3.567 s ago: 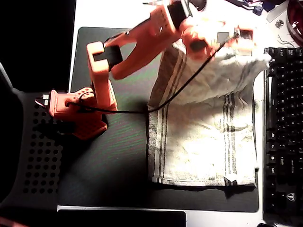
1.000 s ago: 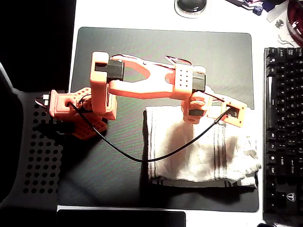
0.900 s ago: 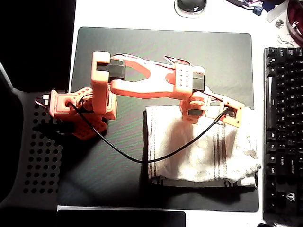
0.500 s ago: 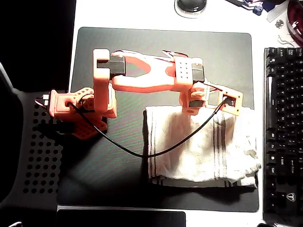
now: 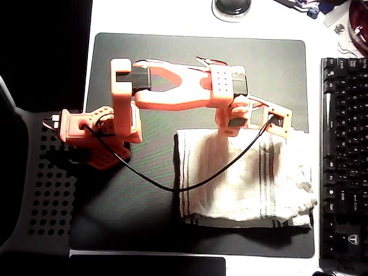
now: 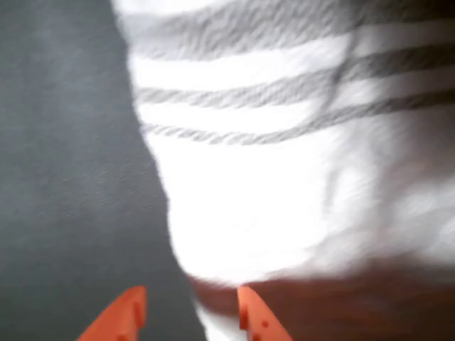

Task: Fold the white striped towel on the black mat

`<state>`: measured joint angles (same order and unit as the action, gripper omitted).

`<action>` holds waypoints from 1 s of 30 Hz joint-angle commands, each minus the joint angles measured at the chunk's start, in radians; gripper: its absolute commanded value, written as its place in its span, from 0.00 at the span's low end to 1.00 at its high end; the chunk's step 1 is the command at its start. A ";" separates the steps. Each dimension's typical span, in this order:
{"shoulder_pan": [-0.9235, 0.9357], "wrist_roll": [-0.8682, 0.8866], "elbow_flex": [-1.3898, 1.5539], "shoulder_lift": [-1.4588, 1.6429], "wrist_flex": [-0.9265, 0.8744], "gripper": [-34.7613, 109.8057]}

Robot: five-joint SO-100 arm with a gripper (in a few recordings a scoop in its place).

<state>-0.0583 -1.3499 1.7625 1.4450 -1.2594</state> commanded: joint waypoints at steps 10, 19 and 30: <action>0.011 -0.084 -0.037 -0.051 0.069 0.34; 0.002 -0.100 -0.060 -0.092 0.077 0.24; -0.083 -0.072 -0.081 -0.020 0.061 0.24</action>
<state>-0.0936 -1.4343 1.7181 1.3499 -1.1827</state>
